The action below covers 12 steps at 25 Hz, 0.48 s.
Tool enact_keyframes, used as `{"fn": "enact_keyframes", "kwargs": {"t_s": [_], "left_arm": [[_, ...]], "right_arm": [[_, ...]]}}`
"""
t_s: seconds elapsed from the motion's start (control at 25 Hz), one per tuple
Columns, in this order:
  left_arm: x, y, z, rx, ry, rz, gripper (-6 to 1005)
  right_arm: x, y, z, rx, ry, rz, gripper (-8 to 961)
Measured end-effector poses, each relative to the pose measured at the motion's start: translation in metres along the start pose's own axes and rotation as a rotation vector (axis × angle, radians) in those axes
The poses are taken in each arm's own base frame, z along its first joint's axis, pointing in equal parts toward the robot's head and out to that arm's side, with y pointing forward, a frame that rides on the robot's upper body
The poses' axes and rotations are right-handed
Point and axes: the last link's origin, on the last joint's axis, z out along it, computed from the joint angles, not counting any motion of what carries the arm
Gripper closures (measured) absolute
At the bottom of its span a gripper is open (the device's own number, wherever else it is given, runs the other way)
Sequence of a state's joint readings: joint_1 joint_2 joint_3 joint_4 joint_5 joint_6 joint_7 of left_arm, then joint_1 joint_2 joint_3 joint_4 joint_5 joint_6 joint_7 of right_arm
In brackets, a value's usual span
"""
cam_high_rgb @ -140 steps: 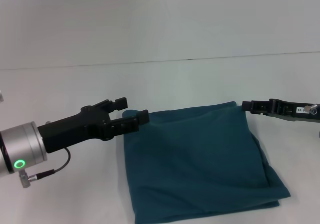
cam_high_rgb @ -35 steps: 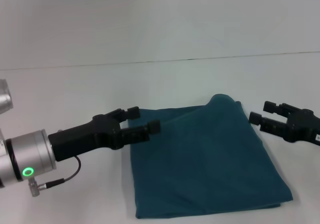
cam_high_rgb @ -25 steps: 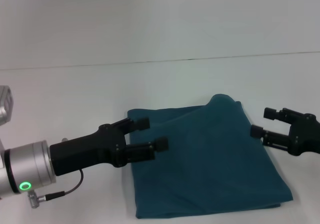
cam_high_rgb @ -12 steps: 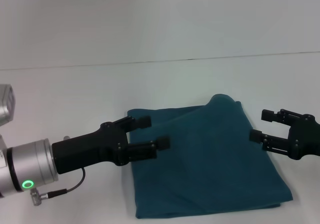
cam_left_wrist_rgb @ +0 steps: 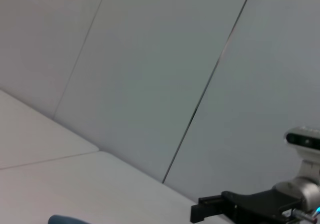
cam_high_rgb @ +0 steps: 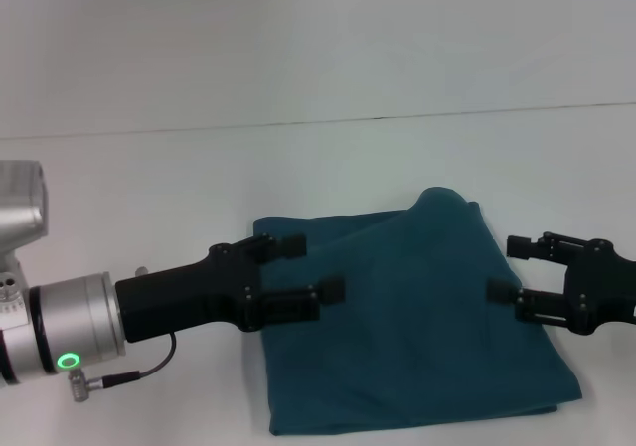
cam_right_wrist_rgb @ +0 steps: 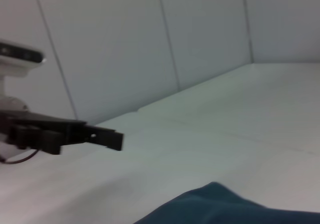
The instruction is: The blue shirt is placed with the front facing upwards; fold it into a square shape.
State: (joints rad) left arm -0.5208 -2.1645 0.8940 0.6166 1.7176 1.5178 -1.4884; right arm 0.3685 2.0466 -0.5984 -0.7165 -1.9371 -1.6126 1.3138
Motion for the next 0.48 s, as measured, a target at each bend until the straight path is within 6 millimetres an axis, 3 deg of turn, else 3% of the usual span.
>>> {"fn": "enact_keyframes", "kwargs": {"t_s": [0.48], "left_arm": [[-0.0045, 0.0029, 0.0071, -0.029, -0.07, 0.017, 37]], "right_arm": [[-0.0083, 0.0048, 0.0013, -0.054, 0.054, -0.011, 177]]}}
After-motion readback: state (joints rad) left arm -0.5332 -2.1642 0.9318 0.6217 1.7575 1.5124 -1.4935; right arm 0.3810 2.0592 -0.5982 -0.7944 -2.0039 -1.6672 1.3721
